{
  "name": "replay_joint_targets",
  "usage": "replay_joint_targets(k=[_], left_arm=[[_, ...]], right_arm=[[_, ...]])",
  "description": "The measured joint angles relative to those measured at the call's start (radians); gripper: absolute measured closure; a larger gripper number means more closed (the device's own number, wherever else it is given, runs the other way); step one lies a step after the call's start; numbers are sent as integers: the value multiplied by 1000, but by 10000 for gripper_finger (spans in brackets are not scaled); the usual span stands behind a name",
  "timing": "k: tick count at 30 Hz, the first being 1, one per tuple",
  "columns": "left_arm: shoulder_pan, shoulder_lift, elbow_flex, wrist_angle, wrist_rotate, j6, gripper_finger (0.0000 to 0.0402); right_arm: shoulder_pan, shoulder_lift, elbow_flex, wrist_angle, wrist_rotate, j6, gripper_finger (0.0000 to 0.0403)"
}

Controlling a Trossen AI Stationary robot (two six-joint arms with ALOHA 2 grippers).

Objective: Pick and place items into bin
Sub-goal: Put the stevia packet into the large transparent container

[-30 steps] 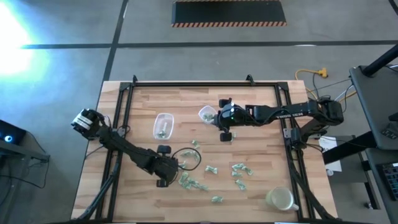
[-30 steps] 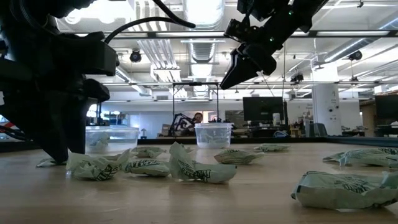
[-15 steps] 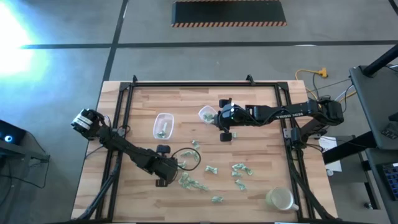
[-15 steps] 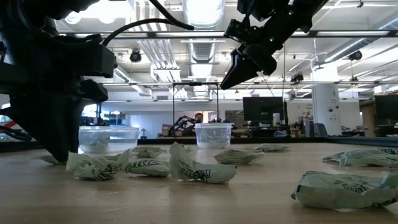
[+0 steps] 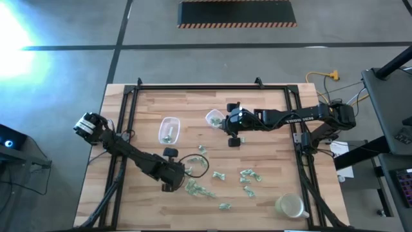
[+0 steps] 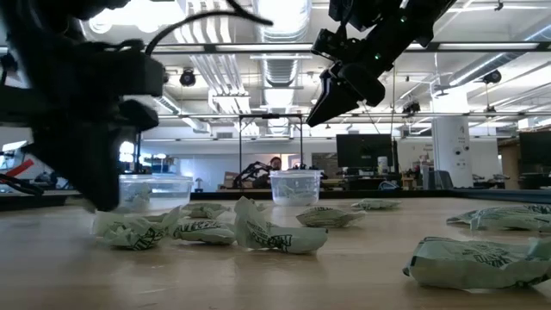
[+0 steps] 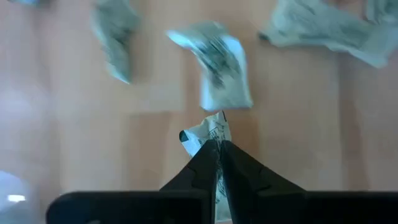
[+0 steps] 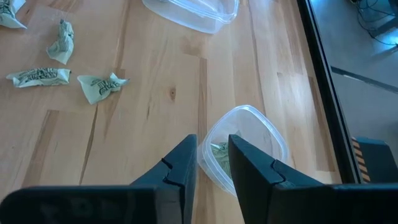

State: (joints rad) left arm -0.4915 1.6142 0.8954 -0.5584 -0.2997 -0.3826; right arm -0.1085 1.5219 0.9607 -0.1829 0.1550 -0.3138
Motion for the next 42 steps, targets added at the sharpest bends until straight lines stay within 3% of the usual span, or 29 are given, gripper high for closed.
replay_joint_targets(k=[5,11,18,22,32,37,42], left_arm=[[-6,-13,46,-76,-137,6,396],[-14,-16,76,-207,-405,-6,396],[8,-56,55,-409,-595,-201,396],[40,-67,33,-482,-605,-266,396],[171,-115,-18,-476,-602,-181,396],[233,-168,-33,-463,-584,-77,396],[323,-248,-46,-343,-479,103,396]], right_arm=[[0,0,0,0,-1,0,322],[0,0,0,1,-1,0,330],[0,0,0,2,-1,0,326],[0,0,0,3,-1,0,327],[0,0,0,6,-1,0,332],[0,0,0,6,-2,1,328],[0,0,0,6,-2,11,332]])
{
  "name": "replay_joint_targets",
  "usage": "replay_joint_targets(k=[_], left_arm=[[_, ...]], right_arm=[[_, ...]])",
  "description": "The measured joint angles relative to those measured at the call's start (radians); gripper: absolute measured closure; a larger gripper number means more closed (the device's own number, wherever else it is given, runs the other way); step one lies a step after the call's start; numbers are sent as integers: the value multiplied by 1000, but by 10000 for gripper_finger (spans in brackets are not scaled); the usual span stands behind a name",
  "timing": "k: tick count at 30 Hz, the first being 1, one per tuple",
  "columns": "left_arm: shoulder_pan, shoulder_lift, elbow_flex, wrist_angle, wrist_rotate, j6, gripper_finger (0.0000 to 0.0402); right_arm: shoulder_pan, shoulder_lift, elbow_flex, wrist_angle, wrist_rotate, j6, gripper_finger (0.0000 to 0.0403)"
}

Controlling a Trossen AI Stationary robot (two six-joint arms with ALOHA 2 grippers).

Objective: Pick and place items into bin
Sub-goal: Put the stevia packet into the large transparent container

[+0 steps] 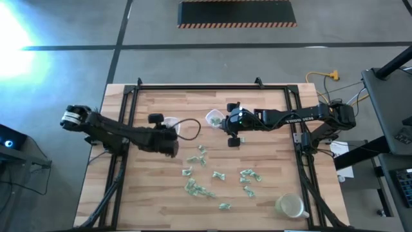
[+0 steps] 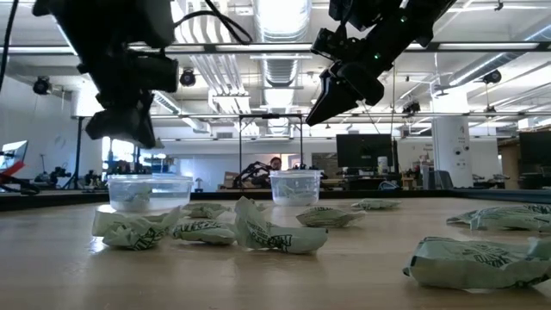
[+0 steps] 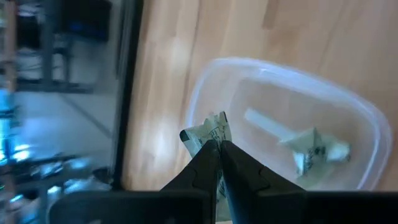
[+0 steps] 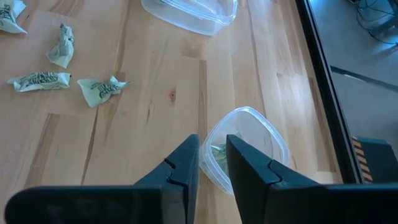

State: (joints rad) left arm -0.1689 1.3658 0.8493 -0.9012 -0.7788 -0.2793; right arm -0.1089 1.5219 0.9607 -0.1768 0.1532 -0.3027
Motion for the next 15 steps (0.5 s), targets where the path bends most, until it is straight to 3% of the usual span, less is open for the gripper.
replay_joint_targets(k=[6,15], left_arm=[[116,-73,-52,176,111,211,396],[161,-88,-111,219,157,208,396]], right_arm=[[0,0,-4,0,0,8,332],[0,0,-9,0,0,6,332]])
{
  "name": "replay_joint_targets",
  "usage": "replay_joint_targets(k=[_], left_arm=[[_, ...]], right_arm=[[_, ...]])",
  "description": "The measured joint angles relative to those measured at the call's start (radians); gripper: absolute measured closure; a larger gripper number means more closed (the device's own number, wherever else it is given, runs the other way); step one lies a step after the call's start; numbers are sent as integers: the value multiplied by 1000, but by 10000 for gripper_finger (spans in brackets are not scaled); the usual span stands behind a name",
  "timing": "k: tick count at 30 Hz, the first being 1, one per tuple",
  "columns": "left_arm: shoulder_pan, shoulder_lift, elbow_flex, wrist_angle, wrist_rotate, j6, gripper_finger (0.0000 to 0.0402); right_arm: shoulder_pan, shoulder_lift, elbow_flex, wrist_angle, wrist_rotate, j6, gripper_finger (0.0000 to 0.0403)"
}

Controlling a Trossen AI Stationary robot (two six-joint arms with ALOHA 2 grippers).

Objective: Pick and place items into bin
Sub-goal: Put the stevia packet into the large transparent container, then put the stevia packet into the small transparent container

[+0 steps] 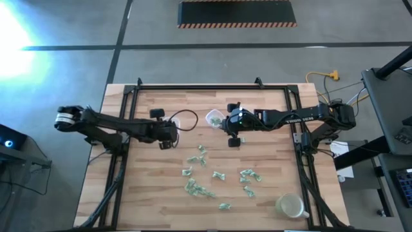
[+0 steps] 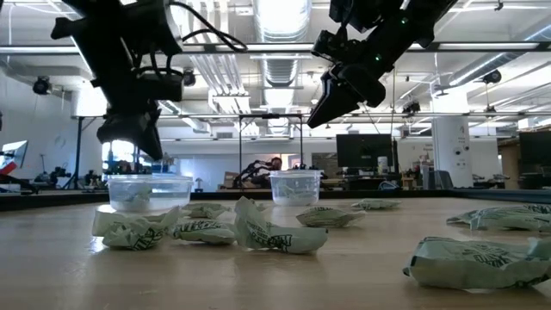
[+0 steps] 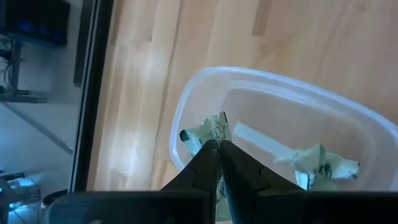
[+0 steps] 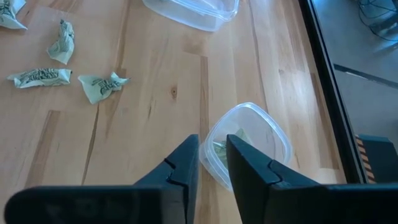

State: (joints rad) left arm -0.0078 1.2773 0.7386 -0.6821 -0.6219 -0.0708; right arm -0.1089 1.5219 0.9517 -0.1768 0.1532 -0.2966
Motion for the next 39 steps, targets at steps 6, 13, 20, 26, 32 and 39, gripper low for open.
replay_joint_targets(k=[6,13,20,26,32,39], left_arm=[[0,21,-10,22,-1,0,396],[0,40,-11,49,-1,0,374],[0,35,-11,54,-4,0,298],[-2,35,0,46,23,0,268],[-4,26,0,45,75,-2,267],[-6,16,-3,45,79,-4,267]], right_arm=[[0,0,0,0,0,-2,333],[0,0,-1,0,0,-1,326],[0,0,-2,-6,-3,19,332],[1,0,-4,-157,-217,58,333],[1,0,-18,-299,-232,197,331],[4,13,-56,-254,-232,214,333]])
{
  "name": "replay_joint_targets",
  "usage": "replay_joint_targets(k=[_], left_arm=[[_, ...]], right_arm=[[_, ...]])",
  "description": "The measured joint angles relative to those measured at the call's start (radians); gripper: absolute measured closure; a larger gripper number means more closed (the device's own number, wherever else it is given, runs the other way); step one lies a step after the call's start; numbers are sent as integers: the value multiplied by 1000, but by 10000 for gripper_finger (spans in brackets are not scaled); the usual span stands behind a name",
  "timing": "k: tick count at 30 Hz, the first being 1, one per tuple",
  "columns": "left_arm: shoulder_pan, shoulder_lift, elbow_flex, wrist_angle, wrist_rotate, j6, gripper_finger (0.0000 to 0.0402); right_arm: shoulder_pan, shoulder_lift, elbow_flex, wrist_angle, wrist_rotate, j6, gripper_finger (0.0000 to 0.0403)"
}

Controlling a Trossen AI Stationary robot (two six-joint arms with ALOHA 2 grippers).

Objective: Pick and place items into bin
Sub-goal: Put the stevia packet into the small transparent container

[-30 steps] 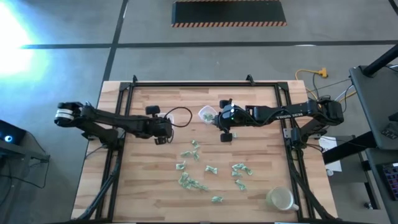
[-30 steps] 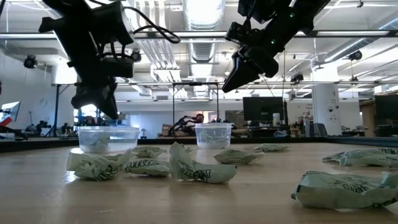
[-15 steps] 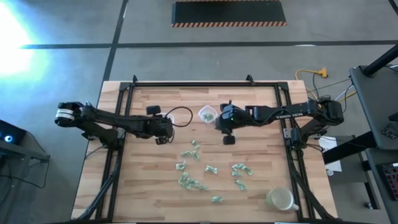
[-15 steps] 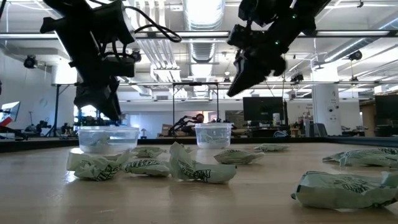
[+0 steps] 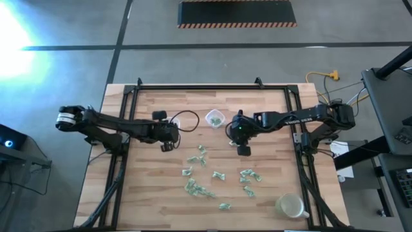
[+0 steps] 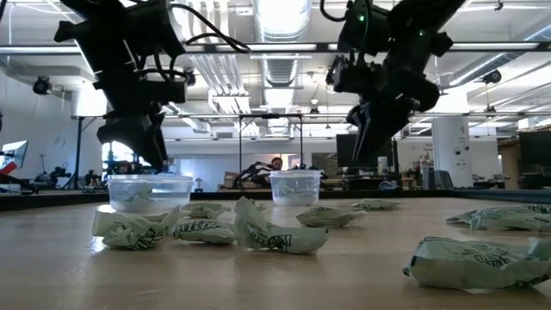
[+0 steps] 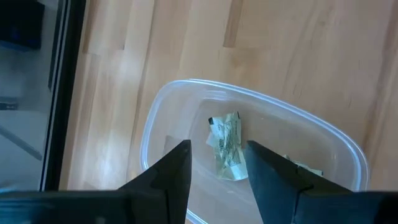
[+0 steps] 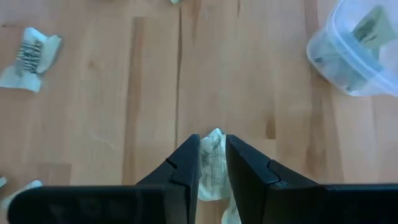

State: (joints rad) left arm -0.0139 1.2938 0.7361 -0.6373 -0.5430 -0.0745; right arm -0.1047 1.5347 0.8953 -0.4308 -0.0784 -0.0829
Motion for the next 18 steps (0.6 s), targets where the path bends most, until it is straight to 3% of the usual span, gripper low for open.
replay_joint_targets(k=[18], left_arm=[[0,-3,-3,-1,2,-24,267]], right_arm=[[2,134,-49,112,-6,-76,334]])
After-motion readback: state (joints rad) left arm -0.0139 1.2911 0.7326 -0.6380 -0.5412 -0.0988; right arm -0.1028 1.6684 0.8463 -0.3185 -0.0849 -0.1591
